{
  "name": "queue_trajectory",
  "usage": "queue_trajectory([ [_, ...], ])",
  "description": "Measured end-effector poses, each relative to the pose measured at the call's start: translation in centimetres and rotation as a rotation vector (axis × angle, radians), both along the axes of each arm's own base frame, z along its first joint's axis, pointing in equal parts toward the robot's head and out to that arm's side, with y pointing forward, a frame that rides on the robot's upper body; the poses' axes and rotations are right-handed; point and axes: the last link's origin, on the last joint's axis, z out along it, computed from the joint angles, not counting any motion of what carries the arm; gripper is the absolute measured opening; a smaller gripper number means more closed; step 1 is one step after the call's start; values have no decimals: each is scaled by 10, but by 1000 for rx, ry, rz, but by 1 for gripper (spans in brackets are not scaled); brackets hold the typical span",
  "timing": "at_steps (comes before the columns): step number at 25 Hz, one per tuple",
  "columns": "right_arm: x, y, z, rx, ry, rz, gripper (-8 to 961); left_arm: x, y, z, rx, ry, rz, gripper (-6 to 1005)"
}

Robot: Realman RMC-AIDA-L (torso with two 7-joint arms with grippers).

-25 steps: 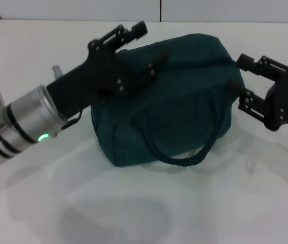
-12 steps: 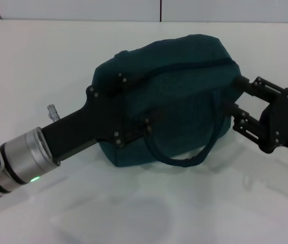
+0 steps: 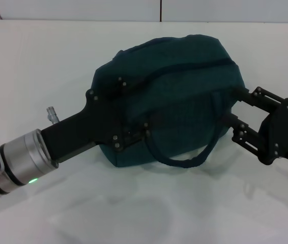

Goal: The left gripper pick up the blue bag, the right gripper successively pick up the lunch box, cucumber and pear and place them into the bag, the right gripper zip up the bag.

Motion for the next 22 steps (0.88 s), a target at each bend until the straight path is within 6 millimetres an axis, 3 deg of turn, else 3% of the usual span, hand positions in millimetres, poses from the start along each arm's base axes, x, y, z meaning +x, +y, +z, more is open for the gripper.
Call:
queue_trajectory([
  [22,7,-7,5,9,10,-8,508,1,1,1,7,3,-4,670],
])
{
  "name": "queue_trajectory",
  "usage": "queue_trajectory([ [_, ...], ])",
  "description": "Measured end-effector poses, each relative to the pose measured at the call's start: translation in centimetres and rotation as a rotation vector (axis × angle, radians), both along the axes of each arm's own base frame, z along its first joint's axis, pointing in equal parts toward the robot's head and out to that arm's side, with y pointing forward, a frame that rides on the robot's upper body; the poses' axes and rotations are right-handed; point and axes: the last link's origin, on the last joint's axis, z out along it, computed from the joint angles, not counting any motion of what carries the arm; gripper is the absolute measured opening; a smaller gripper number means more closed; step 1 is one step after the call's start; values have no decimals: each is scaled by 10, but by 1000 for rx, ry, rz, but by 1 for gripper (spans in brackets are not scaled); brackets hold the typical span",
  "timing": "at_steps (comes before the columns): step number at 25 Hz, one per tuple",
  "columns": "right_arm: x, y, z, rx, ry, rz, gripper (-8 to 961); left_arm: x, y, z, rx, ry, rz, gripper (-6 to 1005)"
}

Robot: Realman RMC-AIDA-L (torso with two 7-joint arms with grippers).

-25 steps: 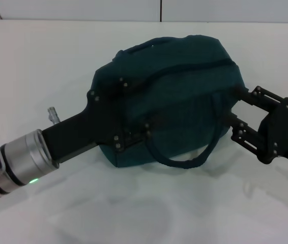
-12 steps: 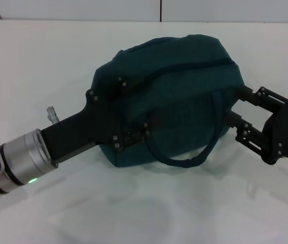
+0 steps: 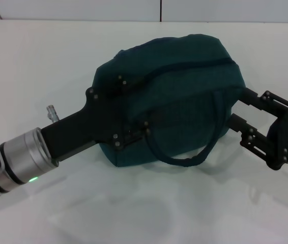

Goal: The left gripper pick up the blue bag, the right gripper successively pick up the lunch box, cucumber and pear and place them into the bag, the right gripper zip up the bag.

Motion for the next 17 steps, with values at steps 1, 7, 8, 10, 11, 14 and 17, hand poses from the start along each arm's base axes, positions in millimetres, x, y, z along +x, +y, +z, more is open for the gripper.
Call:
queue_trajectory([
  [1,0,-1,0,1,3,4,508,0,0,0,0,-1,-1,670],
  [7,2,-4,1,11,2,6,508,1,-1,-1,-1,-6,-4,670],
  [8,2,-4,0,18,-1,8,508,1,-1,-1,-1,-6,-3,670],
  [10,2,-4,0,26,-4,13,508,1,-1,-1,-2,-7,-4,670],
  [11,1,-3,0,31,-6,17,508,1,-1,-1,-2,-7,-4,670],
  [14,0,-2,0,34,-7,23,508,1,-2,-1,-2,-9,-4,670],
  [17,-1,-1,0,37,-5,22,508,1,-2,-1,-2,-9,-4,670],
])
